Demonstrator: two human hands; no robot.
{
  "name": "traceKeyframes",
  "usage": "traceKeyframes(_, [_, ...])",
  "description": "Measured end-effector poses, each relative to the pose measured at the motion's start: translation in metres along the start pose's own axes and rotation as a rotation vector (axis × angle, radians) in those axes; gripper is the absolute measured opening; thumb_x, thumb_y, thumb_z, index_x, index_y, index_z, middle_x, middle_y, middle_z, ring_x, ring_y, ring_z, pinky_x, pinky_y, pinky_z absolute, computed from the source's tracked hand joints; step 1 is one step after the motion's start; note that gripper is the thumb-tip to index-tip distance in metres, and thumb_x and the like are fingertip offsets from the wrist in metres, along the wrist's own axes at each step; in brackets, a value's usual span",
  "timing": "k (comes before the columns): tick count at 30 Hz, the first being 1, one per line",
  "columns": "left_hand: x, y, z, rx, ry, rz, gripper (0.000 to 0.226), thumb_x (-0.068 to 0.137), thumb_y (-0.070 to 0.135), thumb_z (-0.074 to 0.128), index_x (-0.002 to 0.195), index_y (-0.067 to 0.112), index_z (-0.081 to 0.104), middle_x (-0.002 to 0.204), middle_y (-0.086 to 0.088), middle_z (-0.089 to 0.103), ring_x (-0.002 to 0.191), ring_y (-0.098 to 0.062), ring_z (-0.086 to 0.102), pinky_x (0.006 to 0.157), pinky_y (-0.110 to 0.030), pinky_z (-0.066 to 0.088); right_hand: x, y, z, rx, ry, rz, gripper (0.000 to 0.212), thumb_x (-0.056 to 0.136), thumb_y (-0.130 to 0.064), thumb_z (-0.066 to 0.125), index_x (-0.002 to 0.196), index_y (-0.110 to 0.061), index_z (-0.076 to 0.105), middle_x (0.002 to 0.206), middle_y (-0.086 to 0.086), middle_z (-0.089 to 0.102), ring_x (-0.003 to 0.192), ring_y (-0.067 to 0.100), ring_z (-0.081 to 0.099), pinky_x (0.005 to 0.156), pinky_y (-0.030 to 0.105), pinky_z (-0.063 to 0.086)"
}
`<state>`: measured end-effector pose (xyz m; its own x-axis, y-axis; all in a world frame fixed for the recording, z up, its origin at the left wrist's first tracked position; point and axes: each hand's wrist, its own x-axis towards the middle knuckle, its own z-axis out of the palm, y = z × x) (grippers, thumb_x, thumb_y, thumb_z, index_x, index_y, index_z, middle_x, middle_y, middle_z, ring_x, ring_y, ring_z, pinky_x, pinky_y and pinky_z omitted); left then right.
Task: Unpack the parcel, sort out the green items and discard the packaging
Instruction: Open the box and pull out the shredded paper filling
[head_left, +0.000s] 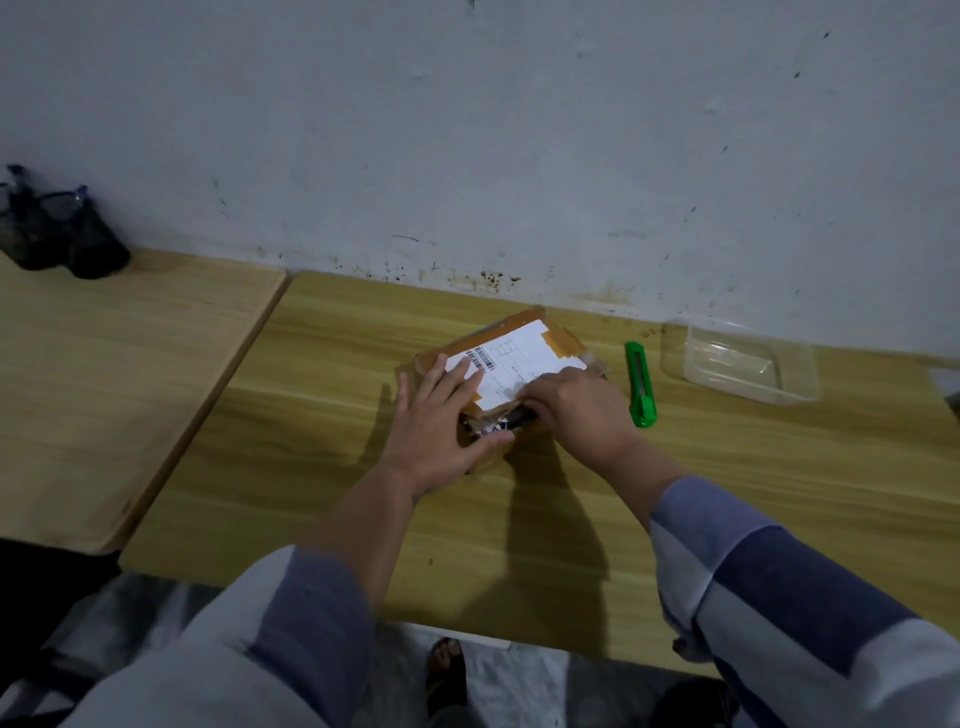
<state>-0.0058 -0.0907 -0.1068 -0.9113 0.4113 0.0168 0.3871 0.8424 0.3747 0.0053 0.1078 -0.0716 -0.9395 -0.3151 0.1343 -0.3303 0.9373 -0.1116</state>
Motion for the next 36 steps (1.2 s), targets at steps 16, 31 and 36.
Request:
traceKeyframes(16, [-0.002,-0.023,-0.007,-0.518,0.141,-0.33,0.076,0.087,0.022,0.066,0.15,0.024,0.024,0.152,0.002,0.035,0.132,-0.018,0.043,0.094,-0.017,0.034,0.013,-0.038,0.016,0.1,0.037,-0.09,0.034,0.076,-0.018,0.073,0.11,-0.018,0.068,0.112,0.004,0.071,0.102,0.028,0.066,0.081,0.044,0.057])
traceKeyframes(31, [-0.01,-0.032,0.015,-0.713,0.122,-0.339,0.064,0.092,0.031,0.06,0.148,0.022,0.03,0.155,0.005,0.029,0.141,-0.016,0.03,0.115,-0.043,0.03,0.04,-0.038,-0.01,0.166,0.079,0.011,0.031,0.093,-0.017,0.049,0.12,-0.025,0.061,0.106,0.004,0.073,0.092,0.031,0.067,0.068,0.038,0.054])
traceKeyframes(36, [-0.011,-0.024,0.001,-0.515,0.256,-0.286,0.071,0.092,0.037,0.058,0.151,0.027,0.021,0.154,0.011,0.026,0.135,-0.006,0.029,0.105,-0.027,0.032,0.043,-0.04,-0.015,0.172,0.107,-0.021,0.029,0.096,-0.023,0.045,0.12,-0.025,0.061,0.111,0.001,0.071,0.1,0.027,0.065,0.072,0.037,0.053])
